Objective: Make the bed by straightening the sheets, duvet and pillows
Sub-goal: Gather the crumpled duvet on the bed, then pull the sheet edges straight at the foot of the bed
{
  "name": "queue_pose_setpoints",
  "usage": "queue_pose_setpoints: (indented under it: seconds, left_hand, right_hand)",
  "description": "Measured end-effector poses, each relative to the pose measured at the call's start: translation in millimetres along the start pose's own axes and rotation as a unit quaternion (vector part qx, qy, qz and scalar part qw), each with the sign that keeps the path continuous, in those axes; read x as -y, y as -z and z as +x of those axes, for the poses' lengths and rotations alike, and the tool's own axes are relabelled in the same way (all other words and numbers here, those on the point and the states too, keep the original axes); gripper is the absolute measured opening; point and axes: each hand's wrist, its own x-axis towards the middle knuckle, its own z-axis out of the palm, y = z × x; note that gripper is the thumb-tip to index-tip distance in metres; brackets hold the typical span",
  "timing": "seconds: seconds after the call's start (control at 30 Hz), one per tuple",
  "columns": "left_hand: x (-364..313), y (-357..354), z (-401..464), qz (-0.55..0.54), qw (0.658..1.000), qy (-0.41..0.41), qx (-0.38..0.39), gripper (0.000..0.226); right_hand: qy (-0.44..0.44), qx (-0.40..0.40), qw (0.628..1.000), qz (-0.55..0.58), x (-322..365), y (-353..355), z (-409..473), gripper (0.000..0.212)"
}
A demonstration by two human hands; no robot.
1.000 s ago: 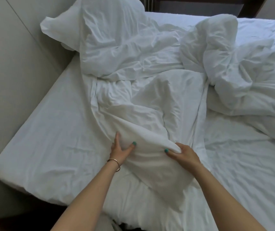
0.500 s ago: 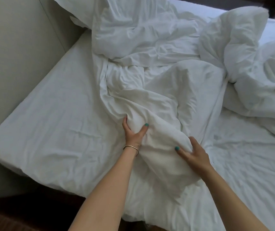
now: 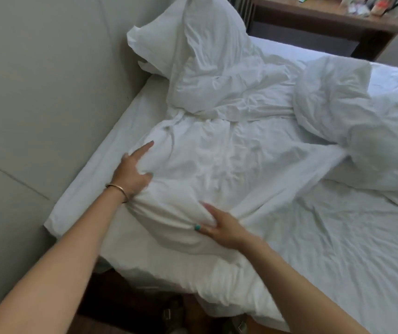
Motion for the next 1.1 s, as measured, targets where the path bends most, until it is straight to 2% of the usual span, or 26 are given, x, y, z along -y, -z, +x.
queue_pose_setpoints:
  seconds: [0.07, 0.13, 0.2, 0.3, 0.37, 0.43, 0.5, 0.57, 0.67, 0.73, 0.8, 0.87, 0.93, 1.03, 1.1]
  left_hand:
    - [28.7, 66.3, -8.2, 0.089, 0.996, 0.011, 0.009, 0.073]
    - [46.9, 117.6, -10.7, 0.138, 0.990, 0.004, 0.014, 0.066]
    - [64.4, 144.3, -3.3, 0.168, 0.986, -0.015, 0.005, 0.060]
    - [111.7, 128.1, 15.0, 0.202, 0.979, 0.004, 0.007, 0.062]
    - [157.7, 93.4, 22.8, 0.224, 0.971, 0.070, 0.048, 0.072]
    - [192.0, 58.3, 15.5, 0.231, 0.955, 0.143, 0.116, 0.085]
    - [221.6, 29.7, 4.1, 0.213, 0.941, 0.207, 0.163, 0.095]
    - [241.9, 9.5, -6.3, 0.202, 0.940, 0.234, 0.142, 0.107]
    - [254.2, -3.7, -5.5, 0.186, 0.940, 0.279, 0.072, 0.128]
    - [257.8, -7.6, 0.9, 0.142, 0.944, 0.294, 0.047, 0.134]
    - [255.0, -13.5, 0.6, 0.116, 0.958, 0.258, 0.052, 0.126]
    - [245.0, -21.8, -8.5, 0.095, 0.971, 0.209, 0.063, 0.115]
    - [238.9, -25.0, -17.2, 0.080, 0.977, 0.193, 0.047, 0.110]
    - [241.4, -3.7, -19.4, 0.087, 0.981, 0.166, 0.052, 0.106]
    - [245.0, 25.2, -15.1, 0.105, 0.984, 0.133, 0.064, 0.106]
  right_hand:
    - [0.029, 0.056, 0.996, 0.063, 56.4, -57.4, 17.4, 0.063]
    - [0.022, 0.112, 0.988, 0.106, 96.7, -104.1, 30.7, 0.061]
    - [0.003, 0.123, 0.983, 0.137, 114.9, -129.7, 46.0, 0.065]
    - [-0.019, 0.127, 0.977, 0.168, 107.7, -144.3, 68.7, 0.064]
    - [-0.054, 0.174, 0.968, 0.175, 90.6, -158.9, 79.6, 0.063]
    - [-0.103, 0.214, 0.963, 0.131, 68.4, -168.4, 77.9, 0.063]
    - [-0.121, 0.180, 0.975, 0.037, 42.1, -174.8, 84.9, 0.070]
    - [-0.104, 0.092, 0.983, -0.123, 16.9, -170.6, 89.7, 0.080]
    - [-0.078, 0.045, 0.942, -0.322, -13.7, -154.1, 90.2, 0.107]
    - [-0.065, 0.019, 0.906, -0.418, -38.5, -147.0, 95.1, 0.121]
    - [-0.087, -0.057, 0.889, -0.445, -59.7, -143.3, 100.5, 0.129]
    - [-0.114, -0.114, 0.875, -0.456, -71.1, -138.1, 104.6, 0.114]
    - [-0.135, -0.066, 0.864, -0.480, -71.6, -124.7, 108.0, 0.079]
    - [-0.133, -0.005, 0.898, -0.419, -62.0, -105.4, 109.6, 0.042]
    - [-0.121, -0.018, 0.920, -0.373, -48.1, -95.1, 103.0, 0.029]
